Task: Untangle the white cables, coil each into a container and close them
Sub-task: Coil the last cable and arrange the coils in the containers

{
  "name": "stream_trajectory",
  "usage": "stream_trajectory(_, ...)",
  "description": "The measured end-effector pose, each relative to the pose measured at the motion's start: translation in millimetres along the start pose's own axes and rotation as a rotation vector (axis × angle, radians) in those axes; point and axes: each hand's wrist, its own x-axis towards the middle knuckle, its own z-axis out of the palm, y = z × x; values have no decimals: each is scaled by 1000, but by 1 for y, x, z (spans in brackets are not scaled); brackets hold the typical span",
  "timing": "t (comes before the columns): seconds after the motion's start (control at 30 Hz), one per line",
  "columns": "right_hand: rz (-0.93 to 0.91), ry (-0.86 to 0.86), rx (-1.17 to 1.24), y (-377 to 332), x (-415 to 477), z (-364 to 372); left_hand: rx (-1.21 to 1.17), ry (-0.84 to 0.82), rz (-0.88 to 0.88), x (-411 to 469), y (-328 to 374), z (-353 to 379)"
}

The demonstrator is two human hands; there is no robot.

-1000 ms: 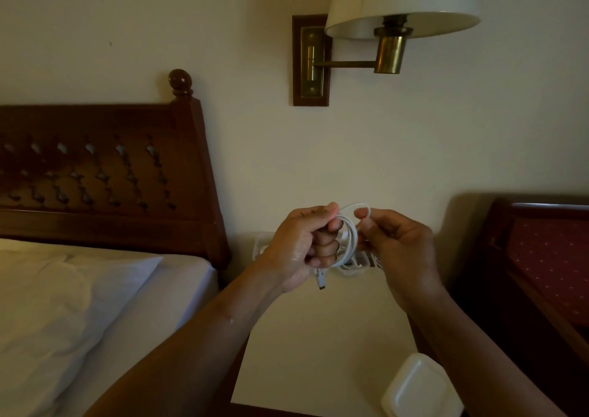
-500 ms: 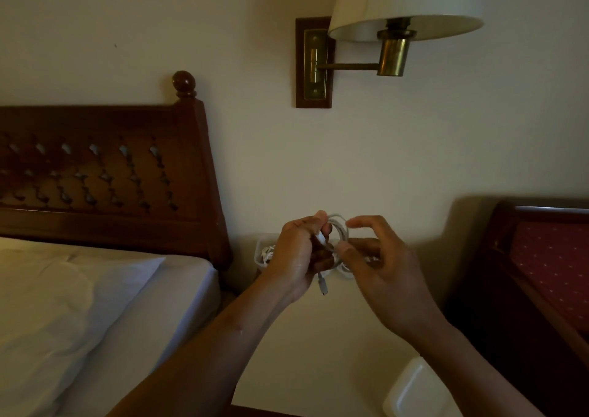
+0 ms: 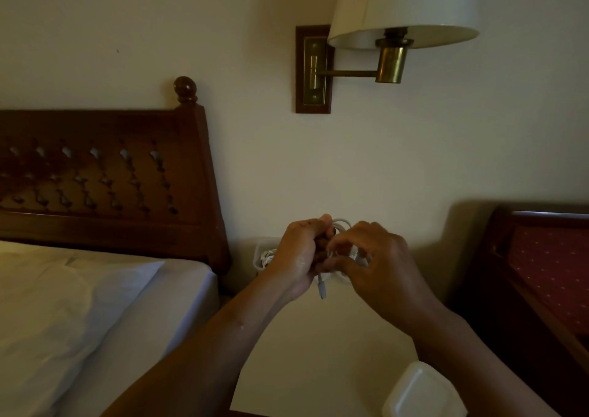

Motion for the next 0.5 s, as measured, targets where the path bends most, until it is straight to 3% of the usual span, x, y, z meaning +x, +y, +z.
stream_trajectory(0.17,154,50,510,-6,22,-17,61,-58,22,-1,-4,5)
stream_trajectory(0.37,242,342,803,13,61,-22,-19,-162,58,-8,-4,1)
stream_trajectory(0.5,361,371,843,36,49,-11,-164,-234,100,-16,7,-10)
